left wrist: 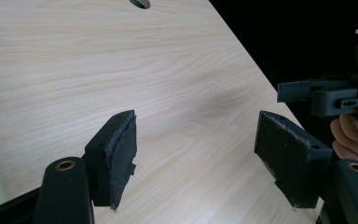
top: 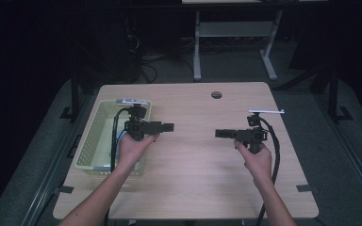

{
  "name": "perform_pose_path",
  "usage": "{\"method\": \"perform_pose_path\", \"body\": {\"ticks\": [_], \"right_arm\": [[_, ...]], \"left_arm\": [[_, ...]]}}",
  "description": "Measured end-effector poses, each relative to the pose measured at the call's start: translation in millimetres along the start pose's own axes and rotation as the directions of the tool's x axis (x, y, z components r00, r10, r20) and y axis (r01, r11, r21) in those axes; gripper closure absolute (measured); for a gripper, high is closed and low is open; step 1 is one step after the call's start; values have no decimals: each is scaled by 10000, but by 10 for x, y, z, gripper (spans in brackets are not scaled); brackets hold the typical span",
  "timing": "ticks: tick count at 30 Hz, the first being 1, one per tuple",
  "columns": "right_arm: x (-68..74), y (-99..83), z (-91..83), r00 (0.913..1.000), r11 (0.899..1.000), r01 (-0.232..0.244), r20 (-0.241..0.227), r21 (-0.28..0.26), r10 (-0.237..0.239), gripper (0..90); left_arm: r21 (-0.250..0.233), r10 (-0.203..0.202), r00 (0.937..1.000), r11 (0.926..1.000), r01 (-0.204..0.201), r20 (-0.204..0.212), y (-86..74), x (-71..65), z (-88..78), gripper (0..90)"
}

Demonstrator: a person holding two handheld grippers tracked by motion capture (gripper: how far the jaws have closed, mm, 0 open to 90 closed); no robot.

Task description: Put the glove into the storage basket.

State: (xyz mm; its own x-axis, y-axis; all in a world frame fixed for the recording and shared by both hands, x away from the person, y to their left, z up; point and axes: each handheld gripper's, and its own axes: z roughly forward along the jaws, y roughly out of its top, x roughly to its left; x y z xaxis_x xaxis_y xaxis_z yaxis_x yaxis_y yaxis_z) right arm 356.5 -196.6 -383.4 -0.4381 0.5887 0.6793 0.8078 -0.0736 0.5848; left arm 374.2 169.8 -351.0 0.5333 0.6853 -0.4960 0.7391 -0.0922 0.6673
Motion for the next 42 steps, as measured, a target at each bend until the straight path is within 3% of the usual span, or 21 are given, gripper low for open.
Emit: {"method": "perform_pose_path", "body": {"ticks": [23, 35, 42], "right_arm": [[-300, -134, -338, 9976, 9989, -408, 557, -212, 419, 353], [-435, -207, -474, 9954, 9971, -673, 659, -345, 694, 342], [-515, -259, -576, 9933, 9959, -816, 790, -399, 845, 330]], "left_arm": [[568, 715, 9968, 9957, -734, 356, -175, -239, 212, 266], [529, 1042, 9937, 9929, -1063, 414, -268, -299, 214, 254], [555, 1096, 9915, 9920, -1136, 704, -345, -335, 214, 251]]}}
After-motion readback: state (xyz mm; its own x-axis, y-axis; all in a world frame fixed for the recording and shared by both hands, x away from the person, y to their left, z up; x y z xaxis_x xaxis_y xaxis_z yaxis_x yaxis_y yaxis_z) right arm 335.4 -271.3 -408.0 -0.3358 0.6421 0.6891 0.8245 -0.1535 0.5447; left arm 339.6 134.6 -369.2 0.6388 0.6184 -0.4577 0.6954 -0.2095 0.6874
